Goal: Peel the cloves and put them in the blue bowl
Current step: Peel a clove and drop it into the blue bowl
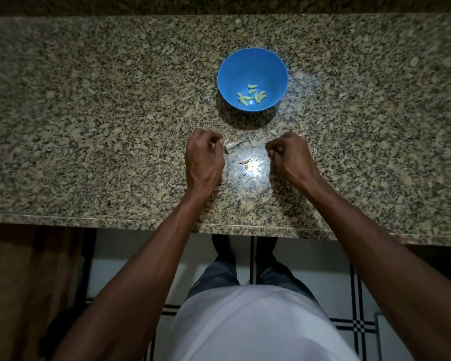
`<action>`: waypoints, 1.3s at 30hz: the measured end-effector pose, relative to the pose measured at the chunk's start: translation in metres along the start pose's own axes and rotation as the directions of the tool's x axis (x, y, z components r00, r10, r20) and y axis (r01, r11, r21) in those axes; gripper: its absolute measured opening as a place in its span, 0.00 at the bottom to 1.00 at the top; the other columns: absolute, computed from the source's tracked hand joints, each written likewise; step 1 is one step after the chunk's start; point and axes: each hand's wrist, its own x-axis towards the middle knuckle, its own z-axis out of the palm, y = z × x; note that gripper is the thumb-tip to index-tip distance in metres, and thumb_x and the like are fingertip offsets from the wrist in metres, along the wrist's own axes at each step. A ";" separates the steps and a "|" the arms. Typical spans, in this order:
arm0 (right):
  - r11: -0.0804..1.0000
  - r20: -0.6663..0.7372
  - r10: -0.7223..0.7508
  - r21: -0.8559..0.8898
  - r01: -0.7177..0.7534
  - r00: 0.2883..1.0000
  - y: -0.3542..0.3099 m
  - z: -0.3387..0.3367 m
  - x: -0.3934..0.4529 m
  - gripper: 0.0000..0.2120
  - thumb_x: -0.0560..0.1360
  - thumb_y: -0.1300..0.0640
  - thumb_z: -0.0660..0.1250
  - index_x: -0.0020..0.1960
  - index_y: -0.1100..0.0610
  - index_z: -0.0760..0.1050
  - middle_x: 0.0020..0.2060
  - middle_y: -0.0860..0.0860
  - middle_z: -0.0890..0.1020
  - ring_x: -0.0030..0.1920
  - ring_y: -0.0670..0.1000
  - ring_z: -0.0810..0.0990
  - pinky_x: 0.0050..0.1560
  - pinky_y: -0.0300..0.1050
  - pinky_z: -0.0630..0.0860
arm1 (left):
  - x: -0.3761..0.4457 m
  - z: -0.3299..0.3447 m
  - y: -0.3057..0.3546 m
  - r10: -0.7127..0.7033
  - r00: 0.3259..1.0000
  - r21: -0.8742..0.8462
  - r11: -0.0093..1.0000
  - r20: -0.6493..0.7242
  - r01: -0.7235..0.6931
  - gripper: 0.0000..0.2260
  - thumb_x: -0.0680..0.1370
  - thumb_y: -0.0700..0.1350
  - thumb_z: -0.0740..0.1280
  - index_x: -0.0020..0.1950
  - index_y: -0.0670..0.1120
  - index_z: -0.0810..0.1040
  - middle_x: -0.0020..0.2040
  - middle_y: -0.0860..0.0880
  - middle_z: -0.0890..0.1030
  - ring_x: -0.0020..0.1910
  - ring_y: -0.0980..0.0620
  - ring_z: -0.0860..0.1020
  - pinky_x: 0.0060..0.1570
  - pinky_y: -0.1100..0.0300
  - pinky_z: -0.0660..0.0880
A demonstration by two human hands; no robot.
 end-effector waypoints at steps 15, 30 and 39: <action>0.997 0.001 -0.080 -0.007 0.080 0.997 -0.024 0.025 -0.024 0.05 0.79 0.67 0.69 0.52 0.63 0.84 0.47 0.58 0.80 0.45 0.55 0.79 0.46 0.55 0.81 | -0.038 0.004 -0.015 0.066 0.974 0.030 0.997 0.217 -0.074 0.07 0.81 0.43 0.67 0.58 0.44 0.80 0.56 0.51 0.76 0.58 0.54 0.72 0.53 0.64 0.67; 0.999 0.005 0.037 0.007 -0.037 0.999 -0.021 0.022 -0.036 0.08 0.79 0.65 0.69 0.56 0.63 0.85 0.51 0.58 0.81 0.46 0.54 0.81 0.45 0.41 0.77 | -0.041 0.002 -0.018 0.119 0.945 -0.085 0.992 0.304 -0.097 0.13 0.79 0.48 0.72 0.61 0.46 0.79 0.56 0.51 0.74 0.50 0.60 0.74 0.49 0.75 0.70; 0.999 -0.005 0.028 0.022 -0.028 1.000 -0.023 0.032 -0.048 0.07 0.80 0.63 0.69 0.56 0.62 0.84 0.51 0.57 0.79 0.48 0.55 0.80 0.49 0.51 0.82 | -0.029 0.007 -0.018 0.114 0.941 -0.013 0.993 0.318 -0.116 0.06 0.81 0.36 0.67 0.52 0.42 0.83 0.51 0.49 0.80 0.47 0.55 0.80 0.47 0.65 0.79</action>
